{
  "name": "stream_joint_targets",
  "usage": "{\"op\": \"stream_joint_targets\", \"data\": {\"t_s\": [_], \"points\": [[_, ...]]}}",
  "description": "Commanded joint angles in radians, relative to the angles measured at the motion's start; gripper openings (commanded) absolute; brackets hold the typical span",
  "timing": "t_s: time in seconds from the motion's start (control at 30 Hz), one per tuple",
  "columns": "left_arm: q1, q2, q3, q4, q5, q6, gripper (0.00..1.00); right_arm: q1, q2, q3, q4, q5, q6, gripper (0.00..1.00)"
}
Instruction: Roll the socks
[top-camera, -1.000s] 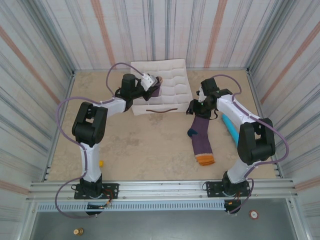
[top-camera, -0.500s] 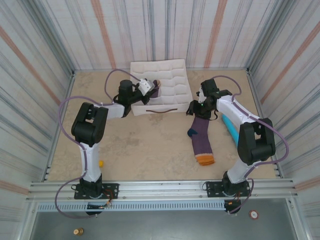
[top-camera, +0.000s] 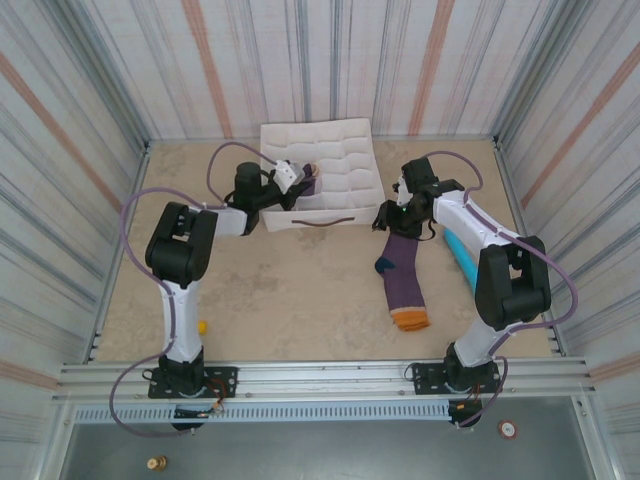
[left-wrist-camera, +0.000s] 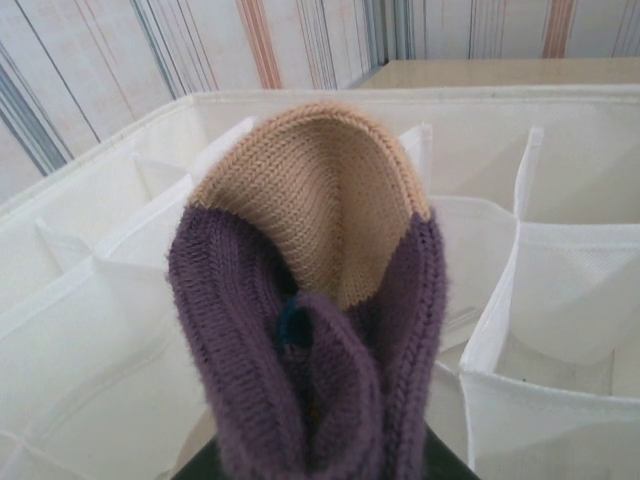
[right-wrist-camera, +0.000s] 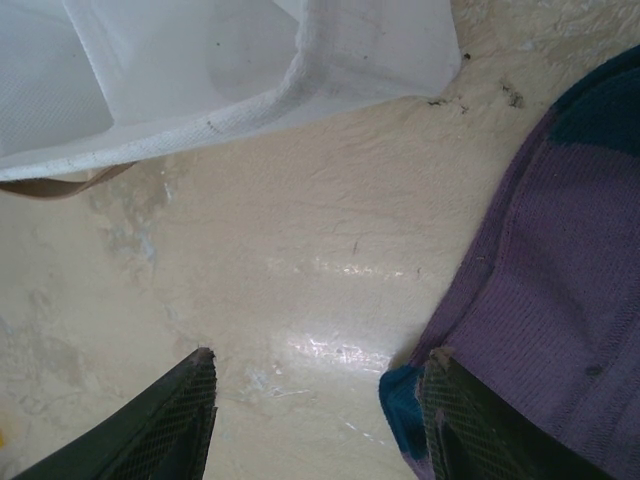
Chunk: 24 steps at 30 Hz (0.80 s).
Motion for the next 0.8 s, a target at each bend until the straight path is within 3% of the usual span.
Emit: {"op": "stream_joint_targets", "data": {"t_s": [0.0,0.27,0.3,0.43,0.77], "points": [[0.003,0.016,0.009,-0.013,0.027,0.012,0.00,0.002,-0.003,-0.010,-0.022,-0.018,0.015,0.57],[0.002,0.024,0.039,-0.056,0.032,0.023,0.00,-0.001,-0.004,-0.006,-0.029,-0.017,0.011,0.57],[0.002,0.024,0.048,-0.079,0.039,0.032,0.04,-0.001,-0.005,-0.006,-0.029,-0.017,0.012,0.57],[0.003,0.022,0.086,-0.170,0.052,0.047,0.43,-0.004,-0.004,0.002,-0.035,-0.020,0.007,0.57],[0.017,0.011,0.099,-0.151,0.040,-0.054,0.91,-0.003,-0.015,0.034,-0.073,-0.012,-0.010,0.57]]}}
